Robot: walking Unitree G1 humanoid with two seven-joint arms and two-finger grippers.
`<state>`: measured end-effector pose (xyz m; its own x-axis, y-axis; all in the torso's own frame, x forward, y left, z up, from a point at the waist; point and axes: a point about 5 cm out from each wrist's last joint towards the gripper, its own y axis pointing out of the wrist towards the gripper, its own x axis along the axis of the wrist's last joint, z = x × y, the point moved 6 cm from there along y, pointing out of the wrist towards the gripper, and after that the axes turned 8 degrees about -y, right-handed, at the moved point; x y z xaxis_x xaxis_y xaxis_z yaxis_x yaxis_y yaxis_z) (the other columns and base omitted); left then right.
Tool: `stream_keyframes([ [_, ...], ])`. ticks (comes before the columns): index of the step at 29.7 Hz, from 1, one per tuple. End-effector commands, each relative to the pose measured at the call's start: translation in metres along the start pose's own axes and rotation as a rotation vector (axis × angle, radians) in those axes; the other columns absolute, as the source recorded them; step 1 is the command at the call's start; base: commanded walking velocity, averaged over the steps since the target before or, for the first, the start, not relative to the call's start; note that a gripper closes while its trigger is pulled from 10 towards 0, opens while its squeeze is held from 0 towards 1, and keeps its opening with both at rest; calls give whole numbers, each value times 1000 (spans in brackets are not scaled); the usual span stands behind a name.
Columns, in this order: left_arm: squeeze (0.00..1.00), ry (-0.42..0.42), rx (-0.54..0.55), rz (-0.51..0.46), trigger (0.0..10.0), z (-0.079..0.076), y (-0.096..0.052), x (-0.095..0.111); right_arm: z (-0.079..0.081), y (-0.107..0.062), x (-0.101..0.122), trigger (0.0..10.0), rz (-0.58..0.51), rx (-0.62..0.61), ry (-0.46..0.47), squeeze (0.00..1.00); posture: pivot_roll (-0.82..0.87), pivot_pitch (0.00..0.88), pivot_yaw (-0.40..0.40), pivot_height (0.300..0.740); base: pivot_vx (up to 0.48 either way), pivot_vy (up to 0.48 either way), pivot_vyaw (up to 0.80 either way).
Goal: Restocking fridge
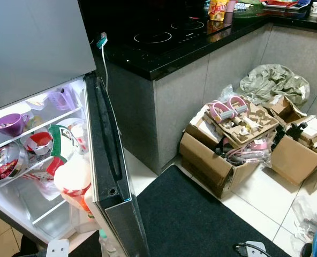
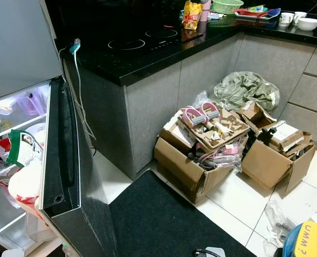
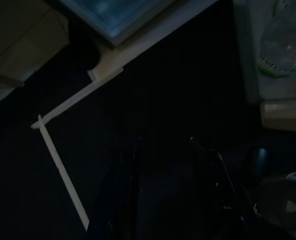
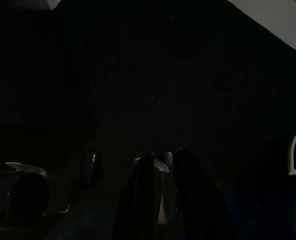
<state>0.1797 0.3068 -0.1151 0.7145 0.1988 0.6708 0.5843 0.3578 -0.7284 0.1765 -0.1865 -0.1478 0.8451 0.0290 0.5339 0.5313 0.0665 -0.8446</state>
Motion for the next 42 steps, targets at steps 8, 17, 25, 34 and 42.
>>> stream_keyframes([
  [8, 0, 2, -45, -75, 10000, -15, 2, 18, 5, 0, -2, 10000, -4, 3, 4, 0, -37, 43, 29, 734, -258, 0, 0],
  [17, 0, -1, -60, -110, 10000, -26, 1, 24, 8, 1, 1, 10000, -13, 10, 5, 0, -38, 44, 31, 734, -259, 0, 0],
  [25, 0, -11, -64, -121, 10000, -32, -1, 25, 11, 2, 2, 10000, -6, 26, -5, 0, -38, 47, 31, 734, 0, 0, 0],
  [34, 0, -43, -59, -118, 10000, -31, 0, 28, 16, 3, 7, 10000, -14, 58, -48, 0, -40, 49, 31, 734, 0, 0, 0],
  [42, 0, -44, -58, -125, 10000, -31, 0, 29, 15, 3, 10, 10000, -16, 60, -63, 0, -37, 50, 29, 734, 0, 0, 0],
])
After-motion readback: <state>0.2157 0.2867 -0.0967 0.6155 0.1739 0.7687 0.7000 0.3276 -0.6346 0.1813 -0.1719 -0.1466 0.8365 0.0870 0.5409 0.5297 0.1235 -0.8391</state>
